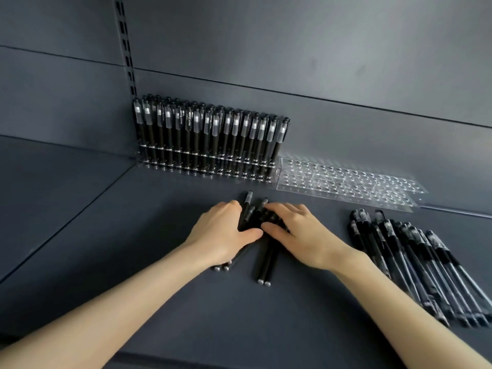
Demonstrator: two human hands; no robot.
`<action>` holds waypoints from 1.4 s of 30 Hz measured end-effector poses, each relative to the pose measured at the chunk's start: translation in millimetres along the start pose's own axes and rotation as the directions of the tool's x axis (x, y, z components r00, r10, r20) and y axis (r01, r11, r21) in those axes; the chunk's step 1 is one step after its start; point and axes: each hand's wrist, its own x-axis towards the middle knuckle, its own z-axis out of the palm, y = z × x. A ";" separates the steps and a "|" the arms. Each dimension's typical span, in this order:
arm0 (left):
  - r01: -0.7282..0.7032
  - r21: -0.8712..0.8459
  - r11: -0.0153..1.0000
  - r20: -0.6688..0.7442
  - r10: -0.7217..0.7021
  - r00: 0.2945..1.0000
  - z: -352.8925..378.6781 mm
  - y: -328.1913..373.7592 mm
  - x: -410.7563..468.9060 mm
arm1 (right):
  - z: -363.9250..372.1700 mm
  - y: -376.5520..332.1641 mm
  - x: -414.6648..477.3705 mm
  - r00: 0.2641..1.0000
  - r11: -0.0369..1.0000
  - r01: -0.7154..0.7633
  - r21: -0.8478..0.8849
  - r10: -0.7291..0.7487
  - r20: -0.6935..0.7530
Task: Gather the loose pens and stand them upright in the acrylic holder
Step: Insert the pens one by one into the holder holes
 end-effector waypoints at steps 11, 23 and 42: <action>0.039 -0.108 0.993 0.219 -0.014 0.976 -20.3 -6.1 21.3 | 4.6 2.5 -0.3 0.999 1.000 -0.009 -0.002 0.009 -0.051; 0.071 -0.028 0.997 0.331 -0.058 0.942 -23.8 0.9 24.7 | 3.6 6.7 0.7 0.995 0.993 0.004 0.119 0.008 -0.098; 0.110 -0.080 0.991 0.259 -0.086 0.962 -14.6 -1.5 21.3 | 1.4 9.3 -3.7 0.996 0.969 0.015 0.246 0.008 -0.091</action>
